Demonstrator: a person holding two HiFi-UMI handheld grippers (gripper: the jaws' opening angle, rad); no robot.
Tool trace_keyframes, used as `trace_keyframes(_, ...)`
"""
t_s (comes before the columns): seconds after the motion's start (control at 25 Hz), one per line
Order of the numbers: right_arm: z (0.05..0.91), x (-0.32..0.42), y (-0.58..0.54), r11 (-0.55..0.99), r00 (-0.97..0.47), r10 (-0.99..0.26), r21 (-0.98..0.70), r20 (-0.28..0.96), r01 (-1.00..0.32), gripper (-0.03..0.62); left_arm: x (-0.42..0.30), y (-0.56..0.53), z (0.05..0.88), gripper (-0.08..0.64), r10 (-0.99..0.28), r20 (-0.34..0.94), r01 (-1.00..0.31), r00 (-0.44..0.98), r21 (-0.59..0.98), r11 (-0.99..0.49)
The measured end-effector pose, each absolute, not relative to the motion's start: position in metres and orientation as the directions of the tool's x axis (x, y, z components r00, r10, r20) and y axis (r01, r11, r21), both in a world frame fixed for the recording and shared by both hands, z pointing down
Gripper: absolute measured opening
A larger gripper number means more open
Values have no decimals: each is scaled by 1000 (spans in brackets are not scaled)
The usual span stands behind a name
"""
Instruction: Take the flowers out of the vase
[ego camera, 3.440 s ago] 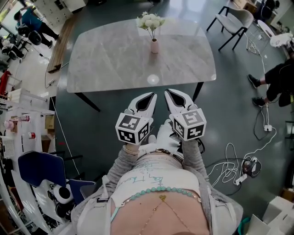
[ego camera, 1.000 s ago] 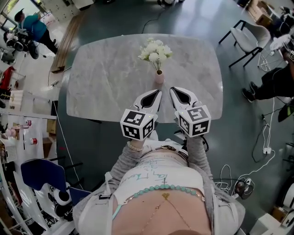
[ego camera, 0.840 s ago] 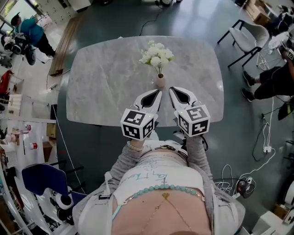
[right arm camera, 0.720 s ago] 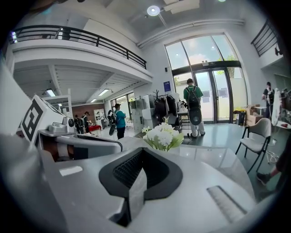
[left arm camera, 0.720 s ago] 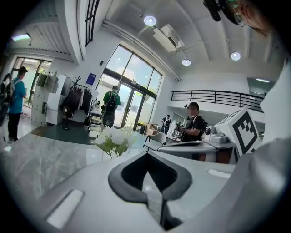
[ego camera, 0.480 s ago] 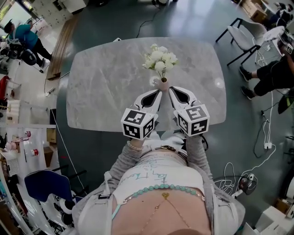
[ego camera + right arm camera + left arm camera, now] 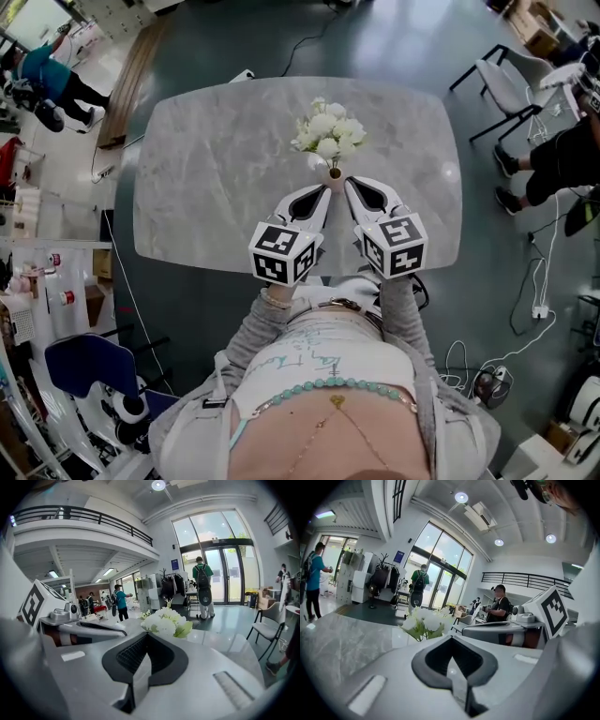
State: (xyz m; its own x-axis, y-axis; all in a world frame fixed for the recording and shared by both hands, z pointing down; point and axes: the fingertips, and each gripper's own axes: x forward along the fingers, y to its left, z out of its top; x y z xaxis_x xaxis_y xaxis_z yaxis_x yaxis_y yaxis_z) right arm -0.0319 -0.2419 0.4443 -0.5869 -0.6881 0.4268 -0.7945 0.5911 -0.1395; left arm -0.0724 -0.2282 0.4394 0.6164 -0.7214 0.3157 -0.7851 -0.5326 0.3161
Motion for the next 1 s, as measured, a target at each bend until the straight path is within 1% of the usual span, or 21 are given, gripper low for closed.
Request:
trace_keyframes(0.4, 458, -24, -261, 665, -653, -598, -167, 465, -728, 28, -63, -248, 450, 2, -766, 355, -838, 536, 333, -432)
trace_keyframes(1.0, 482, -12, -275, 690, -682, -547, -200, 486, -696, 28, -54, -265, 485, 2, -768, 426, -876, 478, 300, -379)
